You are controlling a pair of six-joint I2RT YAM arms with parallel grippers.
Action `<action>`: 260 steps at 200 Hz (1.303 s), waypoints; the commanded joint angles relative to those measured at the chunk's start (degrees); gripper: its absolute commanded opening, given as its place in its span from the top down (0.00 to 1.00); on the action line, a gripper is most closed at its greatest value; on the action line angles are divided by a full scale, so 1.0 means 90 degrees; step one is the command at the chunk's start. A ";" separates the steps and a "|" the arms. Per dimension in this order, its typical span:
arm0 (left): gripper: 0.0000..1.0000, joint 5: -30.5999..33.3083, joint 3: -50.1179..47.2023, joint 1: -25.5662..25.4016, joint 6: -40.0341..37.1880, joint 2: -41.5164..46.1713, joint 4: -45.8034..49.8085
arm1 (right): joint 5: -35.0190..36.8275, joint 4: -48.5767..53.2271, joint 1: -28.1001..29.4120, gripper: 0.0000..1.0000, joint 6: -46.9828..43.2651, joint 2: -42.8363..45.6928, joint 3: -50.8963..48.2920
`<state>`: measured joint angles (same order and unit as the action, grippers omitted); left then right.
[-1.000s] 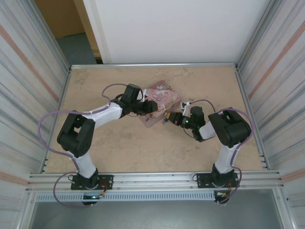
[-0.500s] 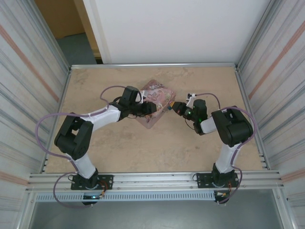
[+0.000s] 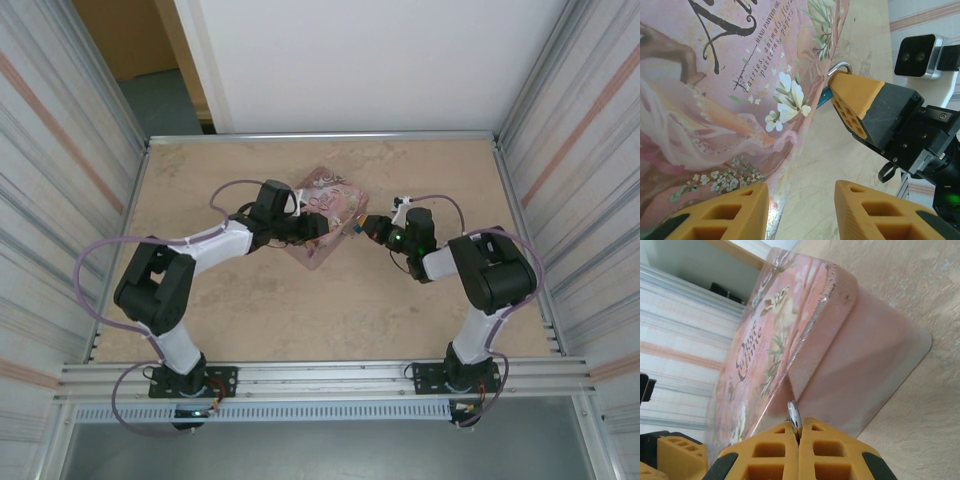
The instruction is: Unlock the padlock with the key
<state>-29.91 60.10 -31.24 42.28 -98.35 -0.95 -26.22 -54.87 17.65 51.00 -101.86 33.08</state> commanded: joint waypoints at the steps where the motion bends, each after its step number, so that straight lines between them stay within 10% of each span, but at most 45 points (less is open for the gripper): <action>1: 0.59 0.0198 -0.0233 0.0029 0.0039 0.0024 0.1094 | 0.0162 0.0367 -0.0006 1.00 -0.0392 0.0409 -0.0121; 260: 0.38 0.1550 -0.2986 0.1370 -0.0741 0.5424 0.2047 | 0.0762 0.7831 0.0716 1.00 -0.2529 0.5426 -0.0069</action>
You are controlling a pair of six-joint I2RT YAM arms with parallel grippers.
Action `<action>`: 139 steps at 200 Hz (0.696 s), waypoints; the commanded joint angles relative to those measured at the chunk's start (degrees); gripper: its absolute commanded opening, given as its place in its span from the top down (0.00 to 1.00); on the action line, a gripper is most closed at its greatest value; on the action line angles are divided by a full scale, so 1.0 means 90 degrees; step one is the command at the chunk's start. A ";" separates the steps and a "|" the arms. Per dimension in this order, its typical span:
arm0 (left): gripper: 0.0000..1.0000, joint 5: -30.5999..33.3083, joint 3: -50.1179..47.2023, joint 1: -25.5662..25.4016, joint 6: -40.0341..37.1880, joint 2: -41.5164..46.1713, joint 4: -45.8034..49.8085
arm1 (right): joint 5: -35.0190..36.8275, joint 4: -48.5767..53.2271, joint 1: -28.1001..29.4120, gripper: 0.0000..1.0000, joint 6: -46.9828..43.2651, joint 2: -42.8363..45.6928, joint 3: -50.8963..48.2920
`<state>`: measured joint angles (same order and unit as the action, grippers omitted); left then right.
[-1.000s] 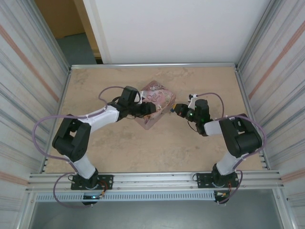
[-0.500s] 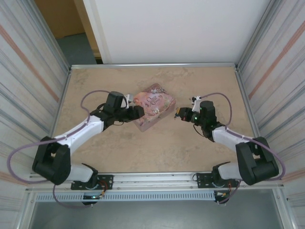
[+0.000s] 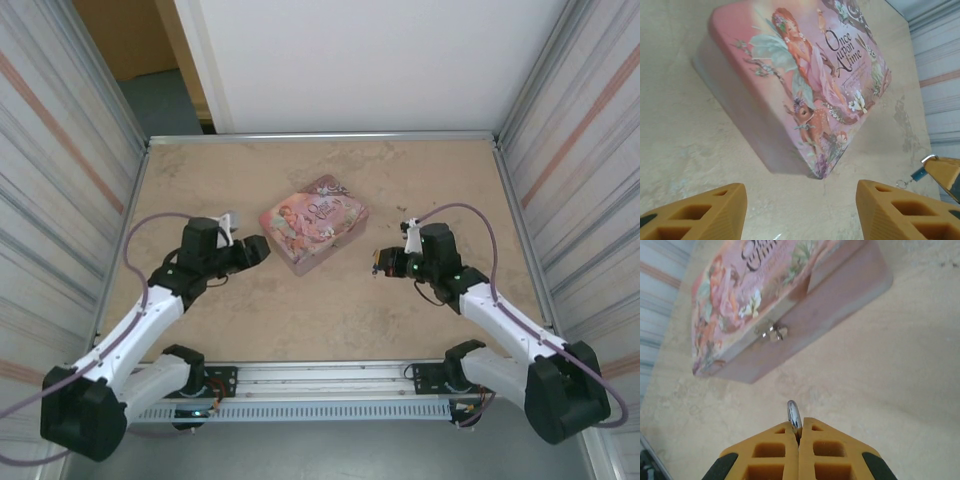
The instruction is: Unlock the padlock with the key
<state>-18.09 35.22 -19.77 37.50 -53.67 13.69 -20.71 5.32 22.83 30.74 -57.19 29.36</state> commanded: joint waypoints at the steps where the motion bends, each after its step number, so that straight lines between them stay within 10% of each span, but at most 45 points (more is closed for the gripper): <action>1: 0.37 0.0239 -0.0232 0.0096 -0.0210 0.0487 0.0426 | 0.0156 0.1174 0.0150 1.00 -0.0274 0.0479 0.0347; 86: 0.07 0.0828 -0.0791 0.0175 -0.0263 0.2079 0.1277 | 0.0318 0.3088 0.0728 1.00 -0.0321 0.1005 0.0895; 139: 0.05 0.0899 -0.0808 0.0224 -0.0318 0.2291 0.1506 | 0.0270 0.3521 0.1020 1.00 -0.0232 0.0598 0.1116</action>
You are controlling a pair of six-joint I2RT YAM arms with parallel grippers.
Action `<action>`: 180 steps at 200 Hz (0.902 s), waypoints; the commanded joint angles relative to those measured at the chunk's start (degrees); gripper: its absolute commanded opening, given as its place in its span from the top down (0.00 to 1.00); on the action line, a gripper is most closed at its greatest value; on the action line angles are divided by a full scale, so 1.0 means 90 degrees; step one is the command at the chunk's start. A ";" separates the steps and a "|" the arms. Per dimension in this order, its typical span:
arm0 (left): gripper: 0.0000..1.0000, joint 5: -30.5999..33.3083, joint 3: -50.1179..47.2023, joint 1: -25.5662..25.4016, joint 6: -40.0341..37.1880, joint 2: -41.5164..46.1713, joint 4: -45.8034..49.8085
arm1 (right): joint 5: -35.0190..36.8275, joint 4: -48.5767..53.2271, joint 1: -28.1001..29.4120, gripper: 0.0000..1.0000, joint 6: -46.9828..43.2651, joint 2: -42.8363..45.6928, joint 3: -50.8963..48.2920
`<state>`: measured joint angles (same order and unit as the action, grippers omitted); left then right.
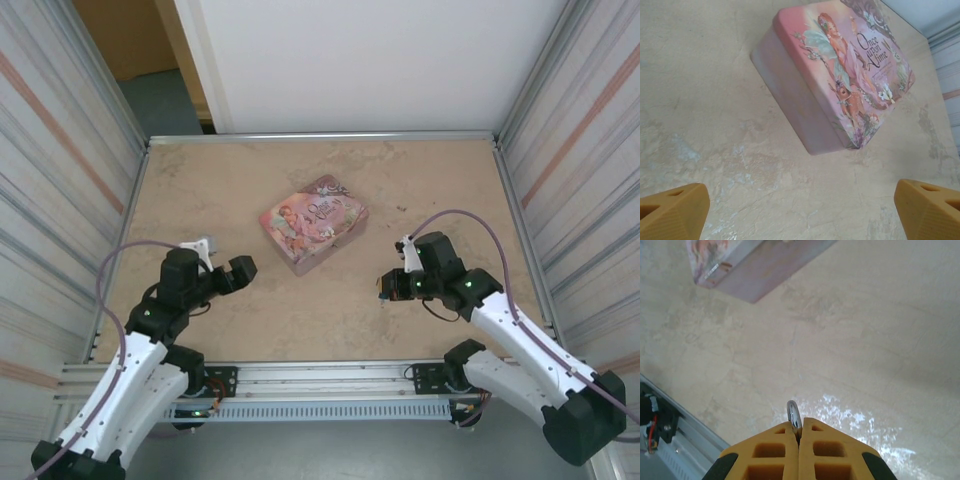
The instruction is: Unlock the padlock with the key
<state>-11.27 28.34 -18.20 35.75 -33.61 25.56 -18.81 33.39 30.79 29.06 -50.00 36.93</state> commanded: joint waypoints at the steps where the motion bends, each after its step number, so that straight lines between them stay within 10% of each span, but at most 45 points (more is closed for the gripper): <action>1: 0.05 0.0135 -0.0043 0.0049 -0.0119 0.0062 0.0187 | 0.0059 0.0407 0.0140 1.00 -0.0045 -0.0209 0.0279; 180: 0.04 0.0241 -0.0092 0.0060 -0.0089 0.0093 0.0315 | -0.0897 -0.0604 0.0341 1.00 -0.0503 -0.2712 0.0458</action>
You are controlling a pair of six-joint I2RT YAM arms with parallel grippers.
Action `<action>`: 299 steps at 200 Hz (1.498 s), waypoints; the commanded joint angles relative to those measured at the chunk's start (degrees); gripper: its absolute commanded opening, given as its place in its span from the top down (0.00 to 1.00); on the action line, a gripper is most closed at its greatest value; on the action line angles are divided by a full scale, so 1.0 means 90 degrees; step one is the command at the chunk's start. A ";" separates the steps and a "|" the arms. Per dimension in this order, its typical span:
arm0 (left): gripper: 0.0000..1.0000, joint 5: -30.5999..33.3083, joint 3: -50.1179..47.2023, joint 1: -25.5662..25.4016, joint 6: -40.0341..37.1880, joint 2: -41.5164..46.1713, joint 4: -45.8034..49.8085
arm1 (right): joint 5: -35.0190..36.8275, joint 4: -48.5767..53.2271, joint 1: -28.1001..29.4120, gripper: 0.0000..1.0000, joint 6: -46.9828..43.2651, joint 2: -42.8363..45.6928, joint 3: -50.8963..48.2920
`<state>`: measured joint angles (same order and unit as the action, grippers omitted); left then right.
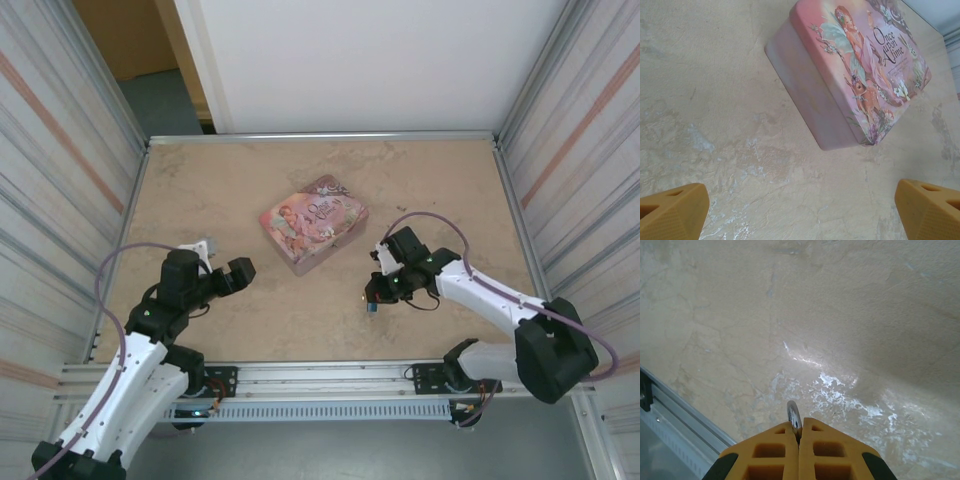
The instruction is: Unlock the padlock with the key
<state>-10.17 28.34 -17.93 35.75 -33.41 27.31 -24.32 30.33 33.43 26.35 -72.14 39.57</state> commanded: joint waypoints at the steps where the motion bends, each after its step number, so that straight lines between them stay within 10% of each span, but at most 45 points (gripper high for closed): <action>1: 0.04 0.0117 -0.0092 0.0030 -0.0087 0.0070 0.0120 | -0.0290 -0.0274 0.0051 1.00 -0.0202 -0.0264 0.0164; 104: 0.04 0.0154 -0.0090 0.0040 -0.0068 -0.0009 0.0149 | -0.0358 -0.1022 0.0070 0.99 -0.0184 -0.1323 0.0126; 299: 0.03 0.0269 -0.0003 0.0040 -0.0080 -0.0059 0.0180 | 0.0784 -0.0365 -0.0079 0.55 -0.0300 -0.0070 0.0015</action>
<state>-9.28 27.62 -17.93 35.77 -33.85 28.73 -20.34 23.73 33.65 24.91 -76.97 39.59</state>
